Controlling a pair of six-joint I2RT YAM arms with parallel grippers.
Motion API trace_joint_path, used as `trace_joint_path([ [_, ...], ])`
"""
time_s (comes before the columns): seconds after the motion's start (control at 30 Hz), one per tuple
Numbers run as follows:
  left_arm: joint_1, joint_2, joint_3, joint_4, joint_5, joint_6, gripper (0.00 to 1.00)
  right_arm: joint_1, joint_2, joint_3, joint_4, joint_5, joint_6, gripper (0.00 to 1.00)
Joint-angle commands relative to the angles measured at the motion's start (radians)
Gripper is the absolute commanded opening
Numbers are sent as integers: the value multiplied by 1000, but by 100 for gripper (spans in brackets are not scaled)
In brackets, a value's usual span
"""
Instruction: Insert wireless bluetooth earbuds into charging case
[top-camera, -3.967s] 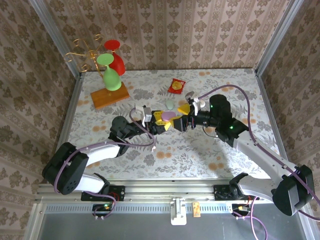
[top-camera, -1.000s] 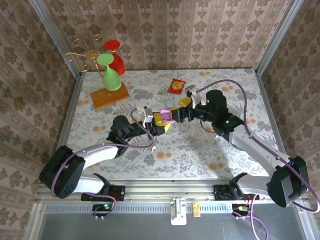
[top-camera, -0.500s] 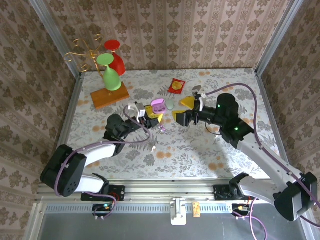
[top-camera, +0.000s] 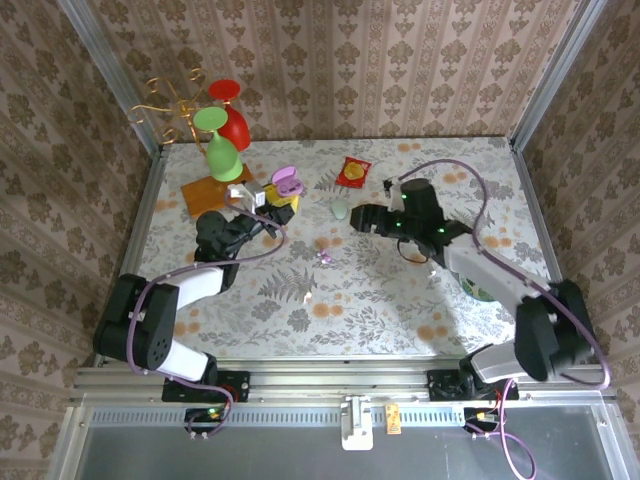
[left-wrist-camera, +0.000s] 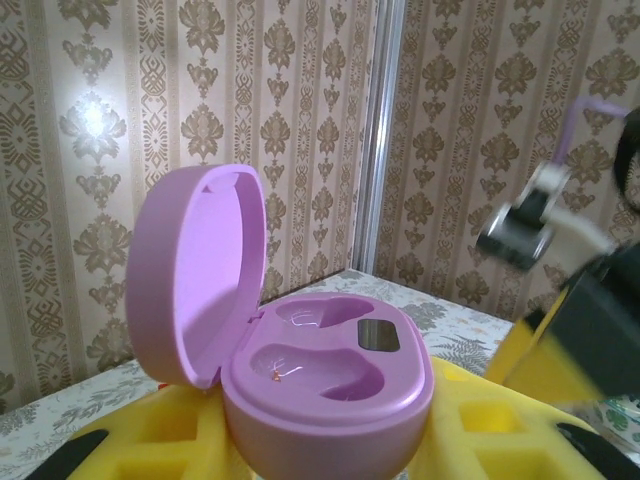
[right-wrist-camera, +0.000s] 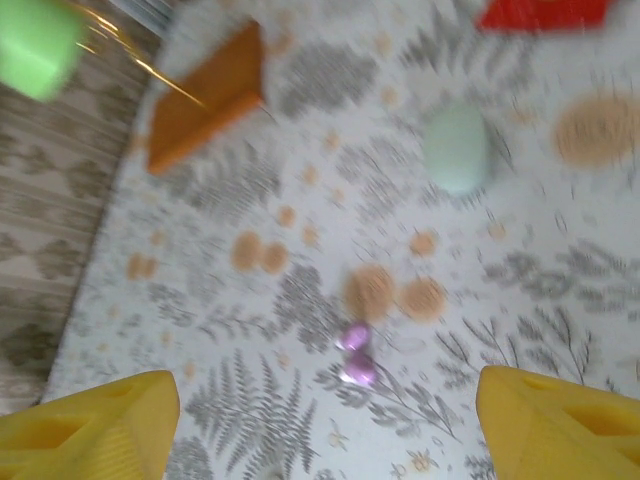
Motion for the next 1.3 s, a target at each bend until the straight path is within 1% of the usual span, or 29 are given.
trace_joint_path([
  [0.0,14,12,20,47,43,13,24,69,85,48,-97,76,82,77],
  [0.1,15,10,8,48,44,42,24,131,170,60,-61,75,136,73],
  [0.17,17,5,-2,48,50,61,24,165,229,81,-49,84,145,69],
  [0.27,19,0,-16,49,59,88,24,188,306,129,-56,101,150,55],
  [0.33,19,-4,-29,49,61,101,24,189,344,156,-54,102,152,44],
  [0.37,19,-5,-35,48,61,105,24,190,355,166,-57,104,149,41],
  [0.47,19,-13,-49,49,59,116,24,188,386,192,-72,89,149,37],
  [0.57,19,-11,-48,47,58,123,24,190,416,215,-59,58,168,37],
  [0.67,18,-1,-37,48,66,123,24,189,458,253,-90,103,160,37],
  [0.73,19,1,-33,49,73,122,24,183,485,275,-101,111,151,36],
  [1.03,18,-4,-50,49,72,120,24,163,577,336,-104,29,153,29],
  [1.2,18,-3,-49,49,72,121,24,150,598,335,-58,-29,172,24],
  [1.27,18,-1,-47,49,72,121,24,149,604,334,-43,-45,180,24],
])
